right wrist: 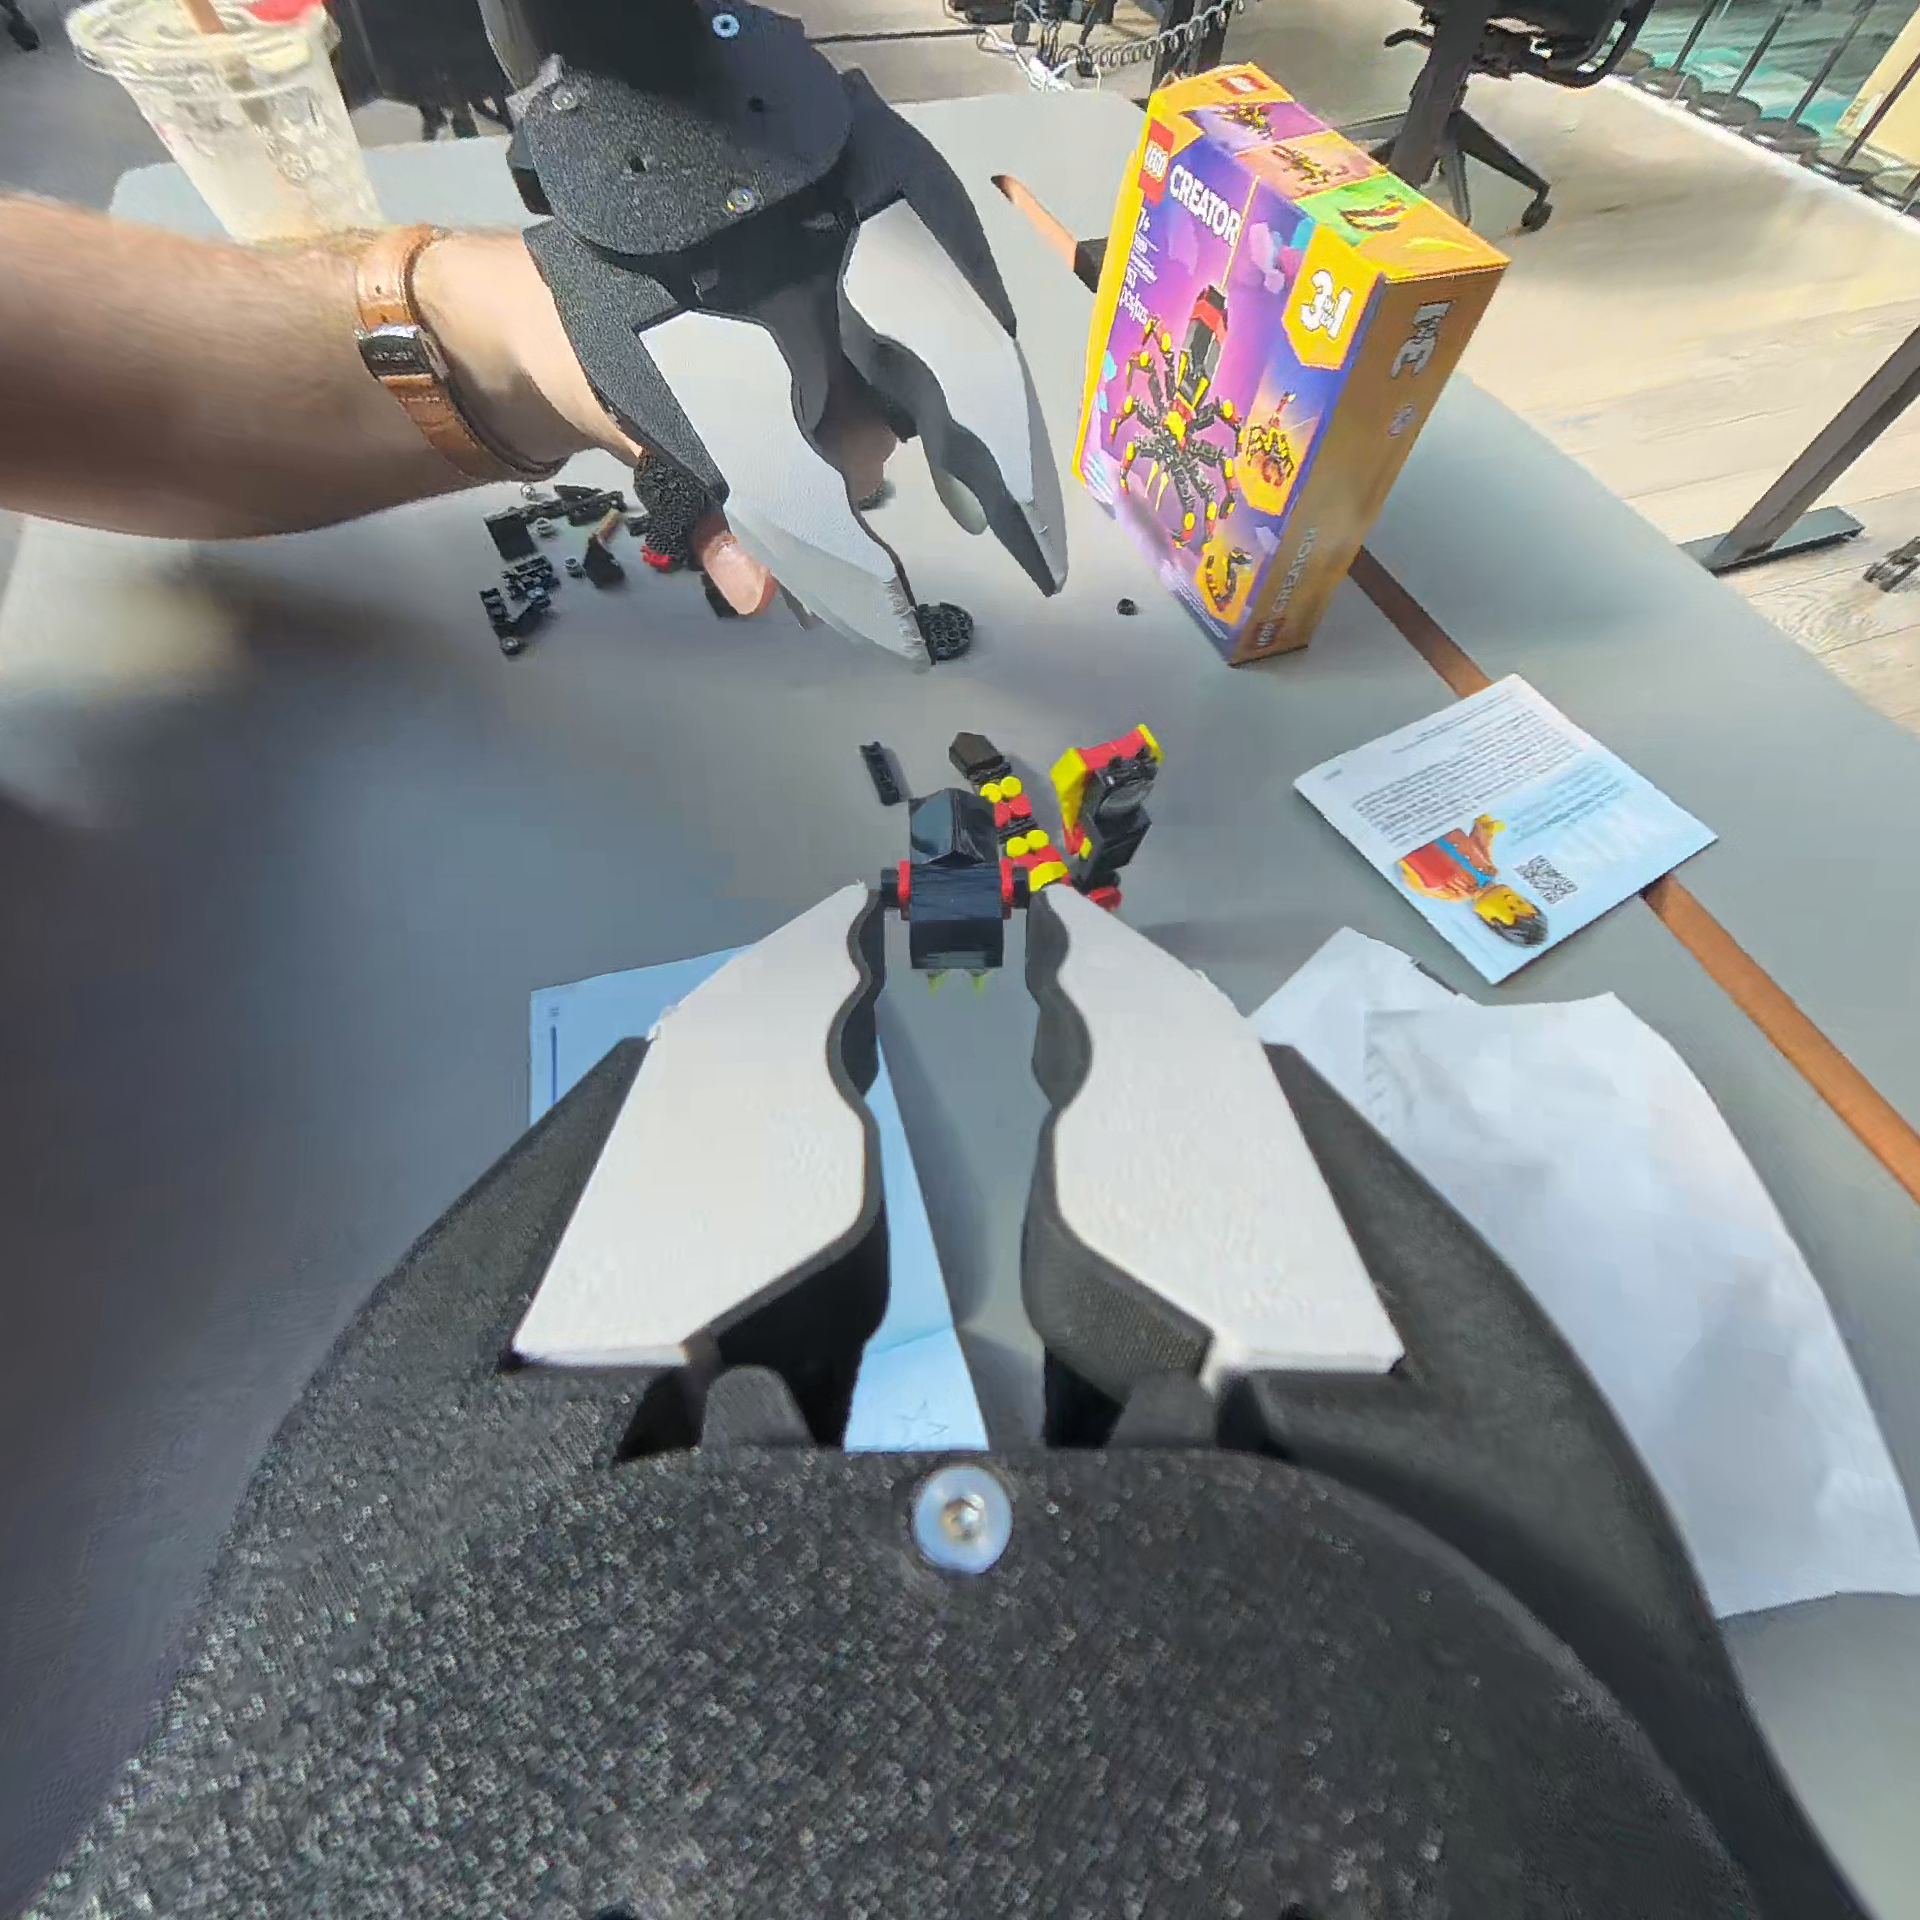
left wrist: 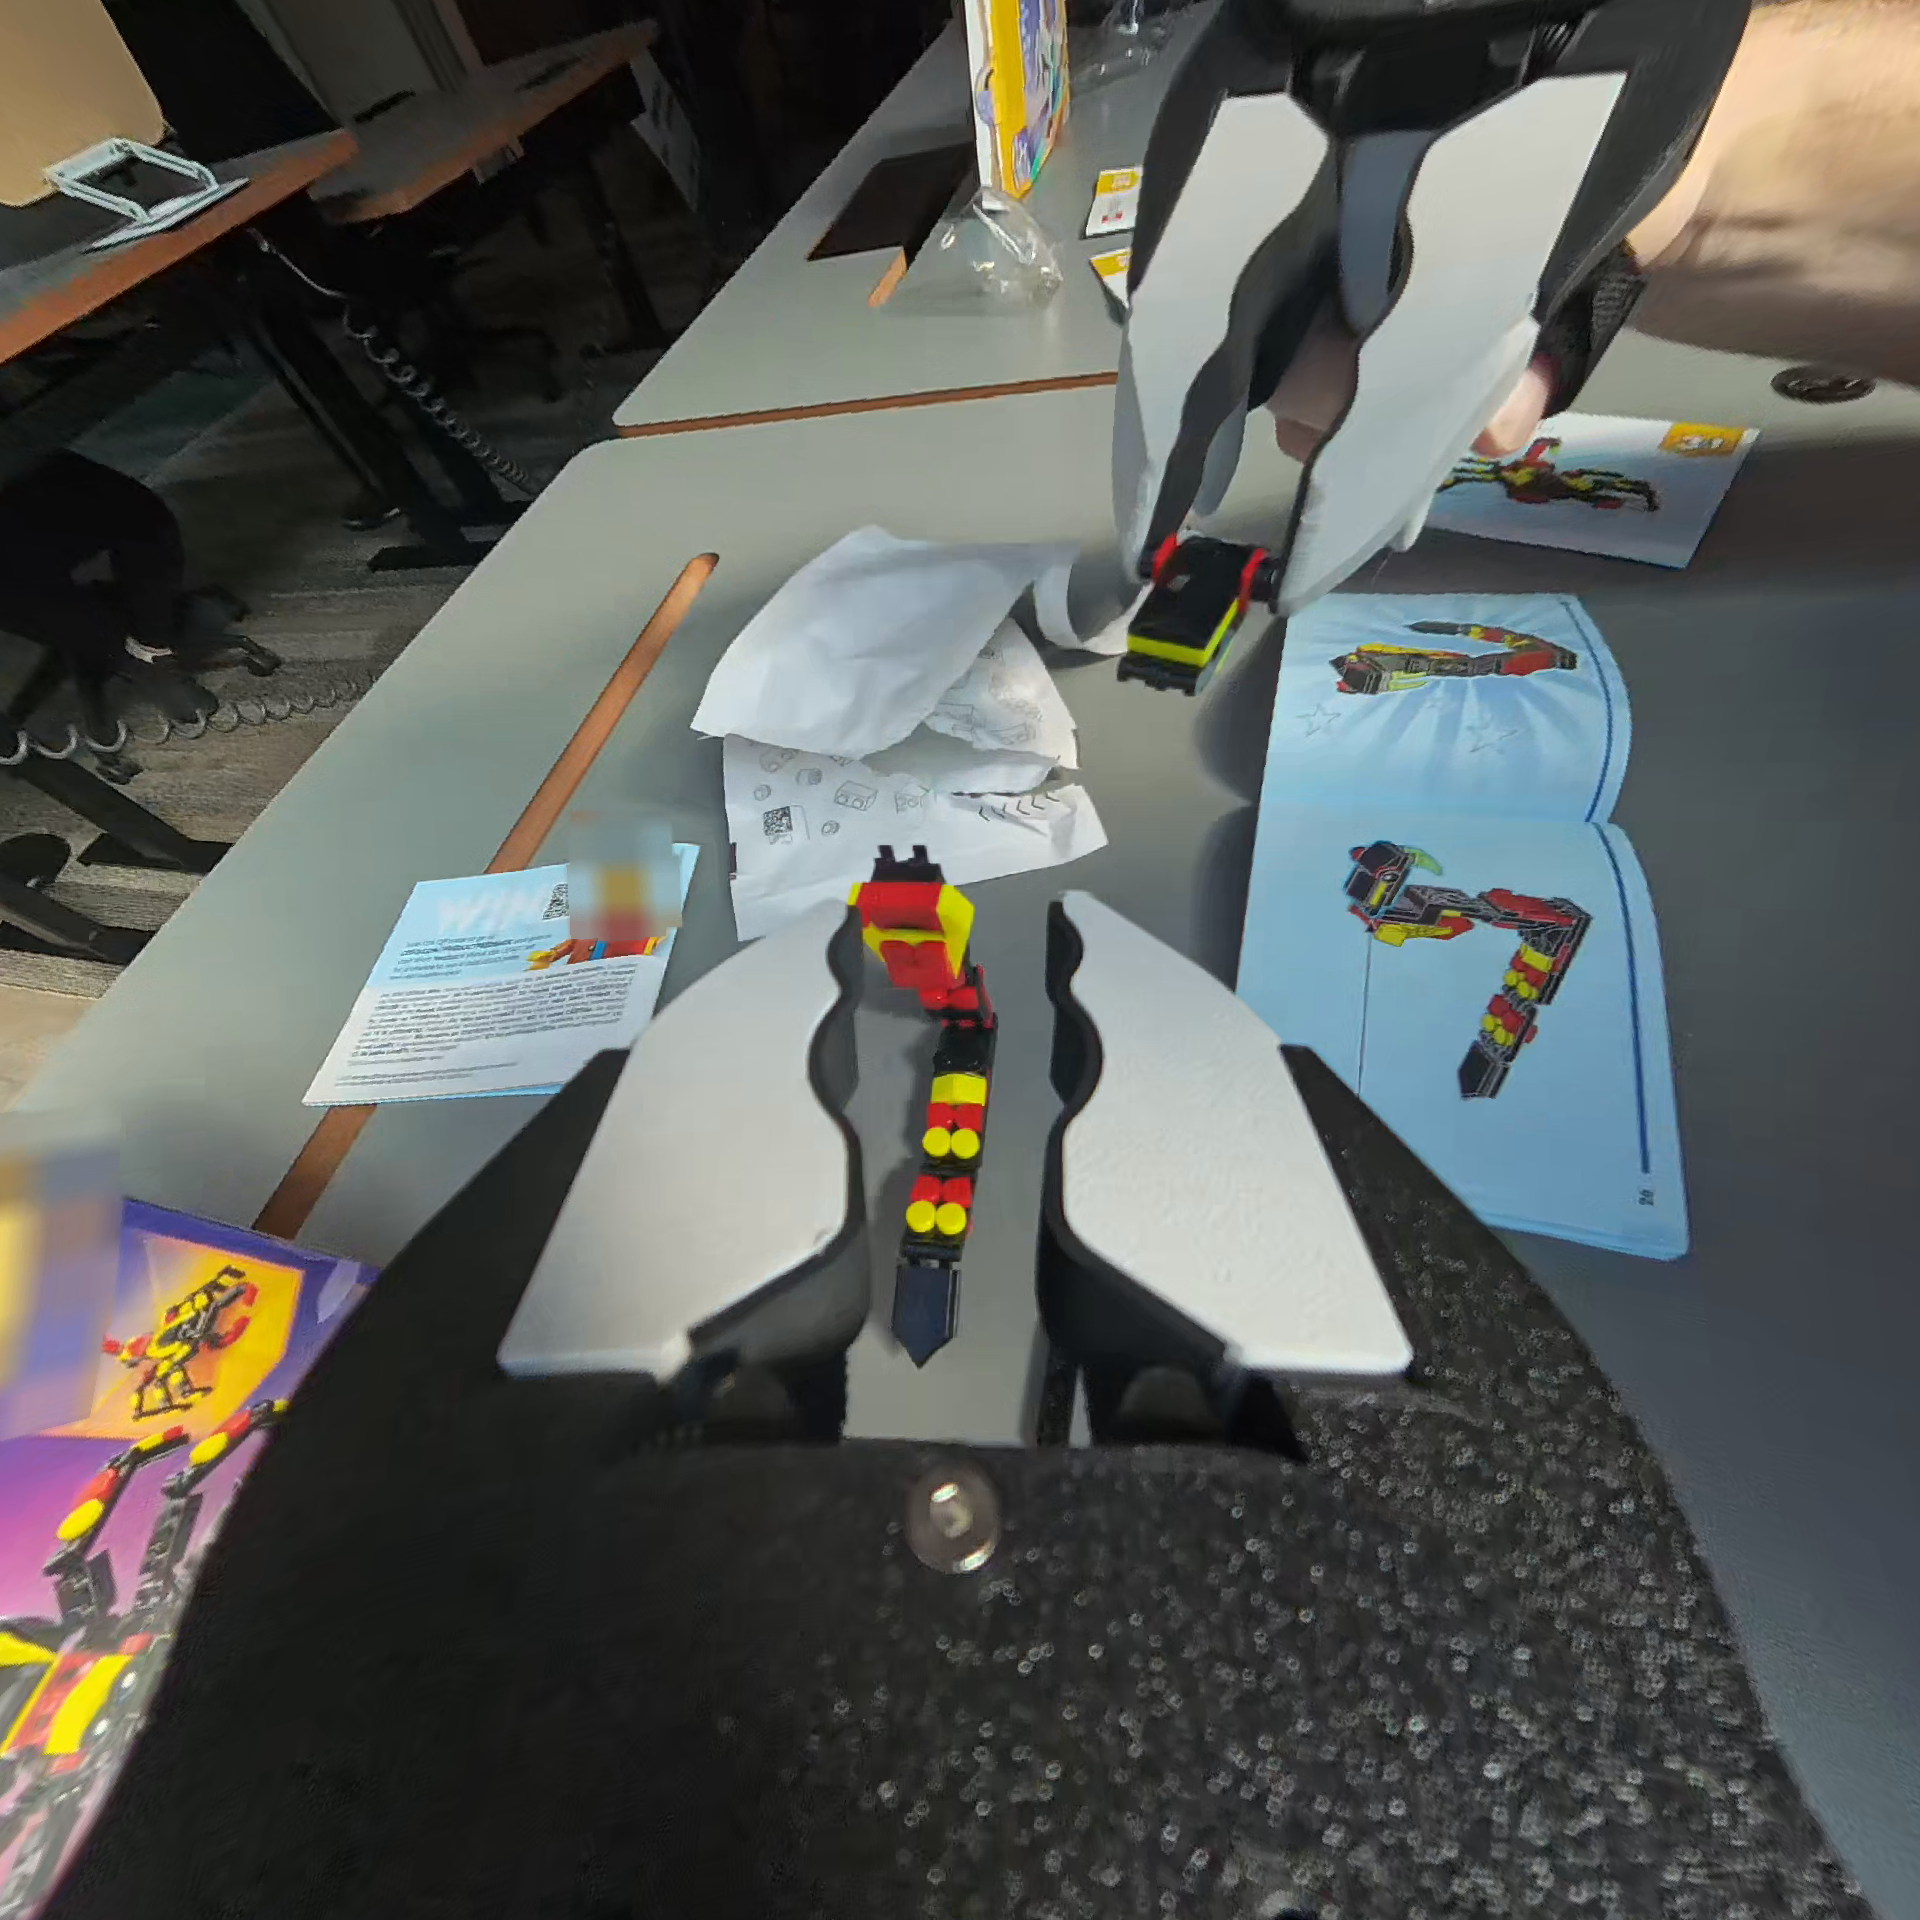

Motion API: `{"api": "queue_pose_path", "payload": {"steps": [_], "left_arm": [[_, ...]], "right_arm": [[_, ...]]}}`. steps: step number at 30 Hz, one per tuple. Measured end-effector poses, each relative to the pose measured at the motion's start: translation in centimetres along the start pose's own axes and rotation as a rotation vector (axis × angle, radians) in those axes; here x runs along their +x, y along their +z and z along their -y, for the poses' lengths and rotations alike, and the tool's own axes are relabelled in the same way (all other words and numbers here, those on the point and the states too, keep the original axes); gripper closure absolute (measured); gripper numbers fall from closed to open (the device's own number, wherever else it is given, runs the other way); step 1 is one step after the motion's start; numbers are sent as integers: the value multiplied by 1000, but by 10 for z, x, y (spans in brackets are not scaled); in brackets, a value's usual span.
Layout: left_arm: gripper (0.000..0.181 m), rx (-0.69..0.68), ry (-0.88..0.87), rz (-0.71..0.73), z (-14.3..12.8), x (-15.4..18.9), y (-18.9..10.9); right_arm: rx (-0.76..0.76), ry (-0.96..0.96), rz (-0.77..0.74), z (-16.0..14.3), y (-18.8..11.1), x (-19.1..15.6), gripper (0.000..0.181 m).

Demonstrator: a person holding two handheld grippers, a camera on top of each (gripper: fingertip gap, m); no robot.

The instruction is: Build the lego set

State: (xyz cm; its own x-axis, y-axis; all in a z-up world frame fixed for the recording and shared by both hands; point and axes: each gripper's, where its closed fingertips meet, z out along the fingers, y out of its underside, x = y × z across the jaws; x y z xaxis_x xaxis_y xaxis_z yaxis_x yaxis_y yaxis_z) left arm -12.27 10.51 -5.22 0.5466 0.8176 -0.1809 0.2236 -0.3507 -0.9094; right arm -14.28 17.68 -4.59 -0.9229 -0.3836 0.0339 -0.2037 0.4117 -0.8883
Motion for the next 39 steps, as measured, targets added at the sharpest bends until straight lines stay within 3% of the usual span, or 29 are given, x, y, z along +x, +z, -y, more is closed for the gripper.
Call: {"api": "queue_pose_path", "payload": {"steps": [3,10,18,27,39], "left_arm": [[147,-82,39,-41,-13,-12,22],[135,-82,83,-79,-17,-17,43],[141,-86,96,-120,-23,-16,52],[147,-74,84,-134,-27,-14,55],[147,-45,89,-154,-28,-13,54]], "right_arm": [[4,-56,49,3,17,25,156],[-52,-139,146,-1,36,47,155],[-178,-210,234,1,45,52,155],[-459,-314,264,1,47,54,155],[-625,-362,286,4,50,54,156]]}}
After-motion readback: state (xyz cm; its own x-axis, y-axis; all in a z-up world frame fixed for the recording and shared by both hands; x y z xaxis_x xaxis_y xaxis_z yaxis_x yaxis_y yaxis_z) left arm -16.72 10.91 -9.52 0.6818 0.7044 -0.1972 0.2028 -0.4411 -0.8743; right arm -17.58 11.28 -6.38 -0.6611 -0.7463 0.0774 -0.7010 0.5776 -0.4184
